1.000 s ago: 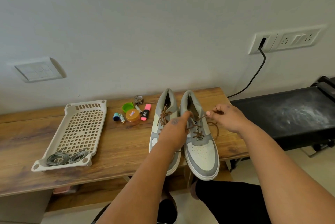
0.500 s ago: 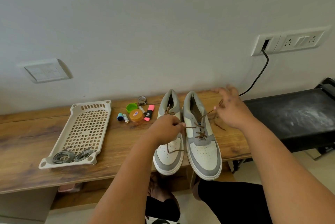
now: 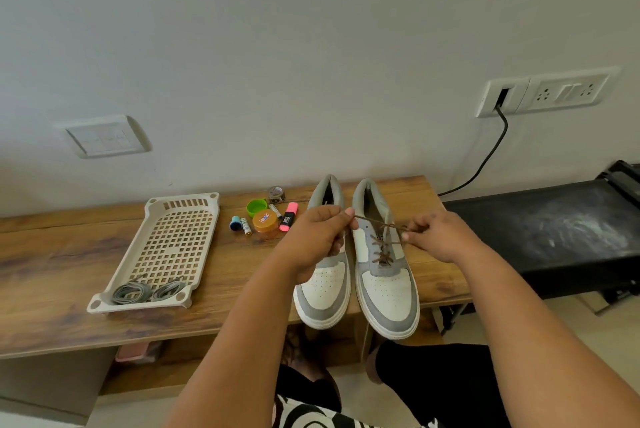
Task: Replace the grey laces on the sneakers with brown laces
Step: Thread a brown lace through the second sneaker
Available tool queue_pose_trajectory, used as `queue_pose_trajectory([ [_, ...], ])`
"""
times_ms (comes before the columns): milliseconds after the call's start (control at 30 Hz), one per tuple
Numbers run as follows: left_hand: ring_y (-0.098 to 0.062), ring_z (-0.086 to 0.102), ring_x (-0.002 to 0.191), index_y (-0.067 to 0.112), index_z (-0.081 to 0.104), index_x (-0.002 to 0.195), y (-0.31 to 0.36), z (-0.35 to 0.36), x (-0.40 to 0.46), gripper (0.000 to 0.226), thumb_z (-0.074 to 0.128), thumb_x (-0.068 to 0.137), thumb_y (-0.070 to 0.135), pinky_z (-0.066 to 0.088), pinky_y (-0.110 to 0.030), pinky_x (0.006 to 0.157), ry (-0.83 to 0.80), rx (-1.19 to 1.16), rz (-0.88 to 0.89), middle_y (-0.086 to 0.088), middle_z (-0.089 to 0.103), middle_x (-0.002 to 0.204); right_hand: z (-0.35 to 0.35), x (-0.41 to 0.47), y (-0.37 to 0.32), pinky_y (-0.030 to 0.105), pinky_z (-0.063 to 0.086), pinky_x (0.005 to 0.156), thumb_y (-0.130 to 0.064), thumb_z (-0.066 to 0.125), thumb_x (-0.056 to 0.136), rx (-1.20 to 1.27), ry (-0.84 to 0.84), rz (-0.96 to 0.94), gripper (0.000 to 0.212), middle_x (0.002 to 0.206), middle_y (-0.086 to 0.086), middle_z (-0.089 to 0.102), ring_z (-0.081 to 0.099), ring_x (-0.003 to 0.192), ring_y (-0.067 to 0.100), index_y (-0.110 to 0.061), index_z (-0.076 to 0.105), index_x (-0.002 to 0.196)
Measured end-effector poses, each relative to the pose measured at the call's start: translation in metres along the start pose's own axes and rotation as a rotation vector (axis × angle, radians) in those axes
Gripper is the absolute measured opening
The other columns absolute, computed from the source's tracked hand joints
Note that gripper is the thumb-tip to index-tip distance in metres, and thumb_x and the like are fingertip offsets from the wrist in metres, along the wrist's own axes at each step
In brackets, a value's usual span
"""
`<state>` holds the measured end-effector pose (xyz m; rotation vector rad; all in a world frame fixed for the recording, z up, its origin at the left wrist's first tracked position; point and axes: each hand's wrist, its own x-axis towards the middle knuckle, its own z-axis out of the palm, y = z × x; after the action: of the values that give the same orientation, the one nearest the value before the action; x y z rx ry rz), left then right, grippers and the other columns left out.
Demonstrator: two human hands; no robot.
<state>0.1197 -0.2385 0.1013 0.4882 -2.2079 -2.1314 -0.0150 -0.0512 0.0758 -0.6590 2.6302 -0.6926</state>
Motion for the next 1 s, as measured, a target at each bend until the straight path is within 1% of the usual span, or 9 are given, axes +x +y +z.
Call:
queue_pose_trajectory([
  [167, -0.010, 0.041, 0.060, 0.015, 0.067, 0.080, -0.015, 0.013, -0.001, 0.028, 0.055, 0.100, 0.029, 0.039, -0.026, 0.061, -0.024, 0.193, -0.002, 0.001, 0.048, 0.065, -0.005, -0.011, -0.008, 0.033, 0.048, 0.088, -0.034, 0.082, 0.075, 0.238, -0.167, -0.110, 0.038, 0.102, -0.019, 0.064, 0.056, 0.094, 0.006, -0.042, 0.068, 0.109],
  [333, -0.009, 0.049, 0.064, 0.016, 0.070, 0.085, -0.021, 0.019, 0.005, 0.024, 0.056, 0.100, 0.029, 0.044, -0.029, 0.067, 0.022, 0.270, 0.013, 0.005, 0.059, 0.070, -0.002, -0.011, -0.012, 0.042, 0.051, 0.092, -0.041, 0.077, 0.079, 0.215, -0.154, -0.145, 0.007, 0.093, -0.011, 0.069, 0.061, 0.097, 0.014, -0.037, 0.075, 0.085],
  [400, -0.006, 0.056, 0.064, 0.014, 0.069, 0.091, -0.024, 0.015, 0.007, 0.018, 0.055, 0.100, 0.020, 0.049, -0.028, 0.069, 0.039, 0.338, 0.017, 0.004, 0.065, 0.076, -0.007, -0.011, -0.005, 0.037, 0.050, 0.087, -0.040, 0.076, 0.081, 0.135, -0.128, -0.103, 0.005, 0.093, -0.011, 0.069, 0.060, 0.098, 0.013, -0.036, 0.075, 0.083],
  [500, -0.003, 0.065, 0.069, 0.014, 0.068, 0.094, -0.030, 0.013, 0.008, 0.012, 0.057, 0.098, 0.012, 0.052, -0.023, 0.071, 0.018, 0.396, 0.008, 0.001, 0.072, 0.084, -0.013, -0.010, 0.002, 0.025, 0.045, 0.079, -0.036, 0.078, 0.080, 0.052, -0.173, -0.060, 0.012, 0.097, -0.014, 0.068, 0.059, 0.100, 0.008, -0.033, 0.075, 0.091],
  [600, -0.005, 0.068, 0.067, 0.010, 0.069, 0.095, -0.032, 0.021, 0.012, 0.006, 0.063, 0.095, 0.011, 0.052, -0.015, 0.064, 0.051, 0.377, 0.008, -0.002, 0.074, 0.087, -0.006, -0.011, -0.005, 0.025, 0.044, 0.093, -0.037, 0.079, 0.079, 0.178, -0.288, -0.088, 0.041, 0.111, -0.017, 0.067, 0.057, 0.107, 0.001, -0.036, 0.065, 0.117],
  [733, -0.010, 0.073, 0.071, 0.013, 0.068, 0.086, -0.036, 0.034, 0.021, 0.005, 0.071, 0.090, 0.015, 0.061, -0.030, 0.075, 0.115, 0.383, 0.059, -0.003, 0.075, 0.081, 0.004, -0.007, -0.012, 0.009, 0.049, 0.075, -0.022, 0.075, 0.085, 0.409, -0.279, -0.095, 0.021, 0.095, -0.010, 0.075, 0.068, 0.091, -0.004, -0.024, 0.072, 0.106],
  [833, -0.006, 0.068, 0.068, 0.021, 0.064, 0.080, -0.045, 0.039, 0.028, 0.013, 0.075, 0.086, 0.024, 0.058, -0.027, 0.072, 0.208, 0.469, 0.117, 0.003, 0.071, 0.074, 0.007, 0.002, 0.001, 0.022, 0.058, 0.075, -0.011, 0.072, 0.086, 0.547, -0.184, 0.018, 0.012, 0.091, 0.003, 0.075, 0.072, 0.086, 0.012, -0.010, 0.072, 0.098],
  [900, -0.003, 0.061, 0.074, 0.022, 0.065, 0.092, -0.052, 0.041, 0.036, 0.010, 0.073, 0.088, 0.027, 0.054, -0.024, 0.076, 0.254, 0.623, 0.209, 0.008, 0.066, 0.088, 0.009, 0.008, 0.013, 0.024, 0.058, 0.066, -0.008, 0.066, 0.091, 0.597, -0.155, 0.135, 0.009, 0.092, 0.009, 0.072, 0.070, 0.083, 0.017, -0.007, 0.070, 0.099],
  [1000, -0.010, 0.047, 0.100, 0.022, 0.063, 0.117, -0.056, 0.046, 0.052, 0.028, 0.066, 0.092, 0.034, 0.046, -0.025, 0.089, 0.307, 0.896, 0.365, 0.003, 0.048, 0.112, 0.014, 0.015, 0.021, 0.024, 0.055, 0.061, -0.006, 0.059, 0.095, 0.662, -0.145, 0.246, 0.009, 0.088, 0.011, 0.068, 0.066, 0.077, 0.017, -0.004, 0.067, 0.098],
])
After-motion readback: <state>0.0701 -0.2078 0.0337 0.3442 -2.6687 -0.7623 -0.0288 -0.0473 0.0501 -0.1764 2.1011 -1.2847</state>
